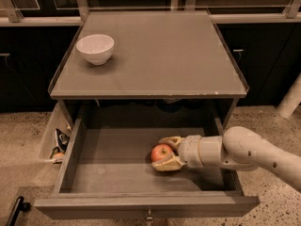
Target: Place apple into top drawer
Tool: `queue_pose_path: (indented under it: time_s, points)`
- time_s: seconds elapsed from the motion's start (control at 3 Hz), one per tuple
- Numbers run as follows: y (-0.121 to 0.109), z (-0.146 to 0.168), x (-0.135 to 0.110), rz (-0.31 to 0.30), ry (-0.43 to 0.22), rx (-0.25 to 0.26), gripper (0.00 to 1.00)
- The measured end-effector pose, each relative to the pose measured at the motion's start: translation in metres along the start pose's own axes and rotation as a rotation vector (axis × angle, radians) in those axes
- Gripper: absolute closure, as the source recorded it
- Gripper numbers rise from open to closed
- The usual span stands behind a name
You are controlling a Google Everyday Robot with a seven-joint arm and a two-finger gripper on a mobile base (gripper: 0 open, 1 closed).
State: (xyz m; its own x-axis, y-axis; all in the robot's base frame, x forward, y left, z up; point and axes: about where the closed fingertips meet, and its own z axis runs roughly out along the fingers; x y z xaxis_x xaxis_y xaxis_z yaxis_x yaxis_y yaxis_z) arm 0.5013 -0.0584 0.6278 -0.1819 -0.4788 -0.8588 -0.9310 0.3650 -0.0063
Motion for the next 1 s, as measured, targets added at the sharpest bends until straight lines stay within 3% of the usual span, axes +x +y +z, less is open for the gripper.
queue_pose_path:
  time_s: [0.33, 1.0]
  points:
    - [0.0, 0.0, 0.0, 0.0, 0.0, 0.0, 0.05]
    - [-0.001, -0.03, -0.015, -0.027, -0.025, 0.028, 0.0]
